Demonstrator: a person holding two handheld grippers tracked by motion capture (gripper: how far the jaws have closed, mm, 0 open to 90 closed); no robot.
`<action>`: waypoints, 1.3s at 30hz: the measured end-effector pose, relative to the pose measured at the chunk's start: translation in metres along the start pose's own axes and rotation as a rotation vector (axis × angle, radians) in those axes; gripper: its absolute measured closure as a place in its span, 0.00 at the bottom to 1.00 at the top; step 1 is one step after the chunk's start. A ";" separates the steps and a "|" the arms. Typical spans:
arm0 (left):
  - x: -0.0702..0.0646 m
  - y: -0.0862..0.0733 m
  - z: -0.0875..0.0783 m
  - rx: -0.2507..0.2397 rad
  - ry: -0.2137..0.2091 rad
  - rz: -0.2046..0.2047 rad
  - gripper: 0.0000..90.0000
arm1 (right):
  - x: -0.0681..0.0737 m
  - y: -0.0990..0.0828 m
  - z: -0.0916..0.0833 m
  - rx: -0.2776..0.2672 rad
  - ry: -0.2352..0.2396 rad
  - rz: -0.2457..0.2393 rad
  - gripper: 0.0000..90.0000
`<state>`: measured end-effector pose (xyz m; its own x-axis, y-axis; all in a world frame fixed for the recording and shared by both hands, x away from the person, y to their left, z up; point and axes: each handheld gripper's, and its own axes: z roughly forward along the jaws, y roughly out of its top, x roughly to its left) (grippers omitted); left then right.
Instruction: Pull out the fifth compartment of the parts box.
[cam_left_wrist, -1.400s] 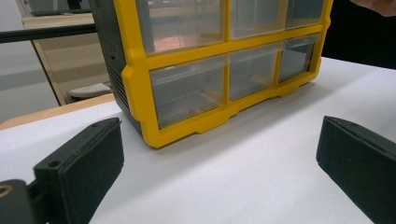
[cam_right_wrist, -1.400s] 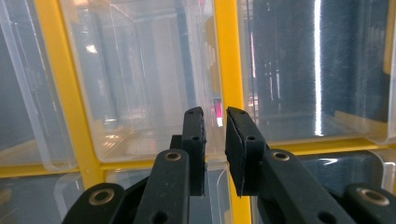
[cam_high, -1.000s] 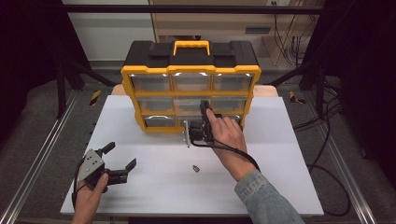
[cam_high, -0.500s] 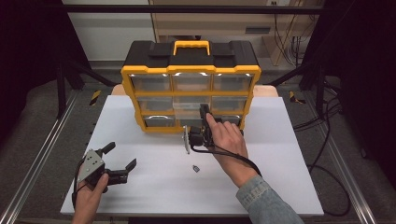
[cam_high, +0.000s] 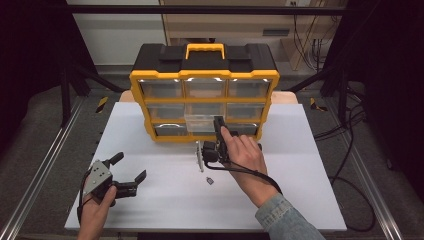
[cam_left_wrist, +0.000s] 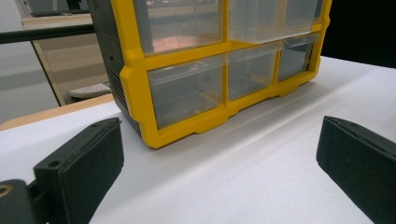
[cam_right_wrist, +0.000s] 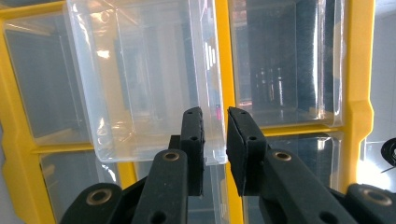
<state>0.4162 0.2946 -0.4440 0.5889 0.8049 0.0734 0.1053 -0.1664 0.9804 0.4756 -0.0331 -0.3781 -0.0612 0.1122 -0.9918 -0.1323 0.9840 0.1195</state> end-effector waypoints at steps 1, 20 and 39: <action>0.000 0.000 0.000 0.000 0.000 0.000 0.01 | 0.001 0.000 -0.001 -0.004 0.001 0.002 0.85; 0.000 0.000 0.000 0.000 0.001 0.000 0.01 | 0.000 0.001 -0.011 -0.011 0.013 0.002 0.85; -0.001 0.000 0.000 0.000 0.000 0.001 0.01 | 0.000 -0.001 -0.023 -0.032 0.021 0.025 0.84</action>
<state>0.4159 0.2940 -0.4440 0.5891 0.8047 0.0740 0.1052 -0.1671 0.9803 0.4527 -0.0370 -0.3772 -0.0855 0.1339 -0.9873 -0.1619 0.9759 0.1464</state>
